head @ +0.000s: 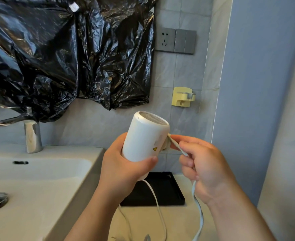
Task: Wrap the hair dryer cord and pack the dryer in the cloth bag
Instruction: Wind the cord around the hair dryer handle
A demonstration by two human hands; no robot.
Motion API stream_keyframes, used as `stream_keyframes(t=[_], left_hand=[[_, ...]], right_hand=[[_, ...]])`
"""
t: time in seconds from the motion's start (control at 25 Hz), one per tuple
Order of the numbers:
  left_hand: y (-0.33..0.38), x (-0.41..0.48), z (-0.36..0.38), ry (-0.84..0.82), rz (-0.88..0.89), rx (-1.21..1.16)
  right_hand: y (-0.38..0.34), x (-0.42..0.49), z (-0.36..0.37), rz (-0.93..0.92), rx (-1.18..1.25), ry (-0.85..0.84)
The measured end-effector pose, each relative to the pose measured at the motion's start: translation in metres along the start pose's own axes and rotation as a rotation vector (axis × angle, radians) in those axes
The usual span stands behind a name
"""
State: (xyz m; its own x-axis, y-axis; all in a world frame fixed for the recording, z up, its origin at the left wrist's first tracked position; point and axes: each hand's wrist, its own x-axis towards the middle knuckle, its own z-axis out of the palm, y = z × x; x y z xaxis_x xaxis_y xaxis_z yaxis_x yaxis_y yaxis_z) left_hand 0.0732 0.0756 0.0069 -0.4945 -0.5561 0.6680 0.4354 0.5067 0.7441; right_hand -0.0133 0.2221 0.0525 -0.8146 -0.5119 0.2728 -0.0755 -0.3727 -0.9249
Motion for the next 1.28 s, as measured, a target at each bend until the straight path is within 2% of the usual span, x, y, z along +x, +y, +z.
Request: stream_keyframes(t=[0.4, 0.52, 0.56, 0.8, 0.92, 1.0, 1.16, 1.28], left_hand=[[0.003, -0.002, 0.007, 0.056, -0.016, -0.036], [0.006, 0.001, 0.004, 0.055, 0.008, -0.036], [0.007, 0.002, 0.003, 0.045, 0.016, -0.019], [0.003, 0.002, -0.001, -0.084, 0.0, -0.007], [-0.002, 0.0, 0.006, -0.007, -0.055, -0.137], [-0.002, 0.002, 0.009, 0.084, -0.11, -0.27], [0.001, 0.004, 0.008, 0.131, -0.152, -0.382], [-0.002, 0.002, 0.012, 0.111, -0.188, -0.422]], right_hand=[[-0.007, -0.007, -0.006, -0.119, -0.246, -0.104], [-0.006, -0.008, -0.004, -0.242, -0.494, -0.006], [-0.005, -0.006, -0.004, -0.254, -0.508, 0.035], [-0.006, -0.003, 0.0, -0.184, -0.195, 0.071], [-0.009, -0.004, 0.002, -0.11, 0.121, 0.034], [-0.003, -0.007, 0.012, -0.066, 0.2, -0.013], [0.012, -0.01, 0.024, -0.136, 0.028, -0.036], [0.015, -0.007, 0.016, -0.269, -0.2, -0.016]])
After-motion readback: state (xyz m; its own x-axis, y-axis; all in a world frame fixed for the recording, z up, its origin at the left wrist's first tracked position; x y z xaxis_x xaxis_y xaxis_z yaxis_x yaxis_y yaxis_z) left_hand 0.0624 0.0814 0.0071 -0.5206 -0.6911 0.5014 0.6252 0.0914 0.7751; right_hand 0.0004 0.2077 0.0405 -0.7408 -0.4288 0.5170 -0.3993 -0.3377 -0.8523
